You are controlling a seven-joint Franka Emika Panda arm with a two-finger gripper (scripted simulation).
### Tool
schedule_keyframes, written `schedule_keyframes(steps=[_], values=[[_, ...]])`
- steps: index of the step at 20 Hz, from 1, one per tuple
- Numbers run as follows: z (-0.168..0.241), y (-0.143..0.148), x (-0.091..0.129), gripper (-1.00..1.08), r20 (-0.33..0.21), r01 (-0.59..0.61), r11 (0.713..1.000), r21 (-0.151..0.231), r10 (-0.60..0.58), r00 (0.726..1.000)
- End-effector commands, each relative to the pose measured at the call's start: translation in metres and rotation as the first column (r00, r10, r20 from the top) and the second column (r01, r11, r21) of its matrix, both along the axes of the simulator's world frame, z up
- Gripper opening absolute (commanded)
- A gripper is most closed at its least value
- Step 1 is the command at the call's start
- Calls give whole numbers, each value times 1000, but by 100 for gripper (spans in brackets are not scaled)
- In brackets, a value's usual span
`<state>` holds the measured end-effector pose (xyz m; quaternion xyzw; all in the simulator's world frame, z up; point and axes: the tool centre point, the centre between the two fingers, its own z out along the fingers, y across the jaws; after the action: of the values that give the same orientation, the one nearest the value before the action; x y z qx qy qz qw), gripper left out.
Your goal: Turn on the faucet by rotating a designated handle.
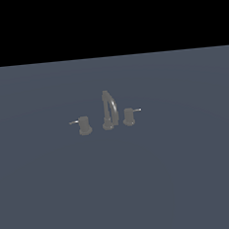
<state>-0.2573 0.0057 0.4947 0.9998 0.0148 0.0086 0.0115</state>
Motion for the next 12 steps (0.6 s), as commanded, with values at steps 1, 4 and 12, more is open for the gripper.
schedule_keyframes(steps=[1,4,12], values=[[0,0,0,-100,0,0,1000,0,0,1000],[-2,1,1,-100,0,5,1000,0,-5,1000],[-23,9,19,-100,0,71,997,2,-71,997]])
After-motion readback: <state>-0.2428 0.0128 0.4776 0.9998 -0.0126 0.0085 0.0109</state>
